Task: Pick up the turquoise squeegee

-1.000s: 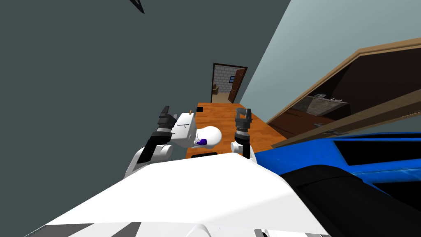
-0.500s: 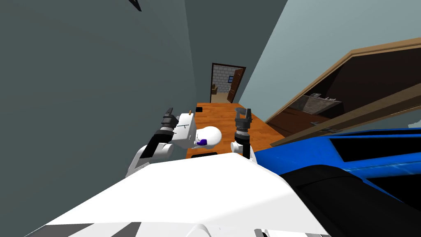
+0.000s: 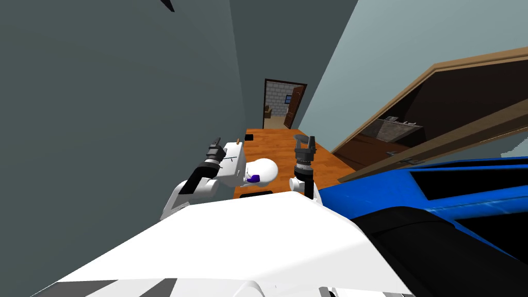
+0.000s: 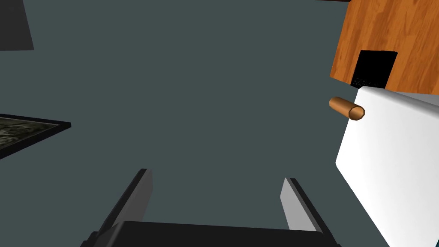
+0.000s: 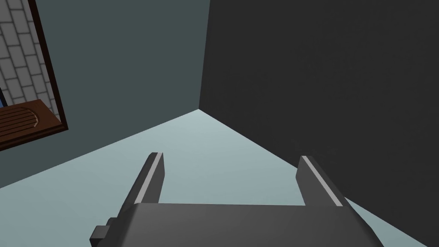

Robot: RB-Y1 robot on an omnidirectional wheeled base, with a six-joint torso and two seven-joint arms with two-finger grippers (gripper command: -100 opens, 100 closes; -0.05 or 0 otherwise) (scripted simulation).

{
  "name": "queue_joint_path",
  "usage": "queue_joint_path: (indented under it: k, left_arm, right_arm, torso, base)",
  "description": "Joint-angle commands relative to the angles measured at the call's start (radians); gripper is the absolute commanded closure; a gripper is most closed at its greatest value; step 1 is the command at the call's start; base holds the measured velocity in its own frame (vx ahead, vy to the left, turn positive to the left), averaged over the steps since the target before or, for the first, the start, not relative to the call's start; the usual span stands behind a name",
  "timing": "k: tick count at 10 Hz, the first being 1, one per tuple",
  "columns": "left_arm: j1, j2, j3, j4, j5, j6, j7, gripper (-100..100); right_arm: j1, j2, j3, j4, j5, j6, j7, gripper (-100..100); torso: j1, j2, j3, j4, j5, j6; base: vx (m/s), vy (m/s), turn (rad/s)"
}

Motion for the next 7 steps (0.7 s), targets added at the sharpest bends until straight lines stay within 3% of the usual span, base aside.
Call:
queue_joint_path:
  k: [1, 7]
  left_arm:
    - [-0.010, 0.004, -0.001, 0.002, 0.002, 0.050, 0.004, -100]
    - [-0.040, 0.011, -0.013, 0.016, 0.005, 0.204, 0.019, -100]
  right_arm:
    - [0.000, 0.000, 0.000, 0.000, 0.000, 0.000, 0.000, 0]
    - [0.000, 0.000, 0.000, 0.000, 0.000, 0.000, 0.000, 0]
  torso:
    - [0.000, 0.000, 0.000, 0.000, 0.000, 0.000]
    - [0.000, 0.000, 0.000, 0.000, 0.000, 0.000]
  base:
    - [0.016, 0.028, -0.036]
    - [0.012, 0.019, -0.032]
